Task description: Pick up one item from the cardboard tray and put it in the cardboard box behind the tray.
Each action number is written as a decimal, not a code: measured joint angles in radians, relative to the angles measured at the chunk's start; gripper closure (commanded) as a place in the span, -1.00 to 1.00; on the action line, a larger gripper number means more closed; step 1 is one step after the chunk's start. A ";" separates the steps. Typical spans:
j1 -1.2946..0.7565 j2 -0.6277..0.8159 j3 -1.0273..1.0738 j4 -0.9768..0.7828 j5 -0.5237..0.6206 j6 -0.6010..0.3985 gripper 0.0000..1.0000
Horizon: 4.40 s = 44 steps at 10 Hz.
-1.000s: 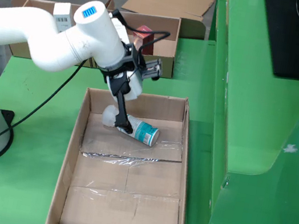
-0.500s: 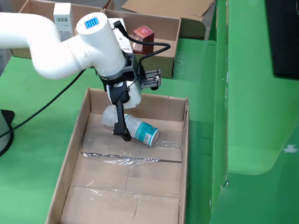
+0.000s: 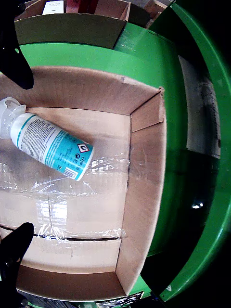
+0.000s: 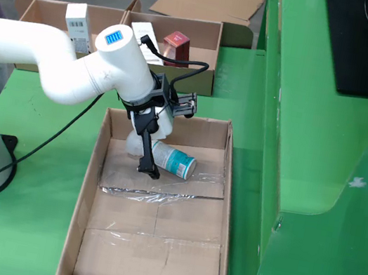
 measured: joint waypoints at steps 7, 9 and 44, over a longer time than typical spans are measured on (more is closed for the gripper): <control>-0.024 -0.002 -0.138 0.143 0.005 -0.005 -1.00; -0.031 -0.009 -0.150 0.167 0.008 -0.005 -1.00; -0.086 -0.239 -0.186 0.396 0.021 -0.043 -1.00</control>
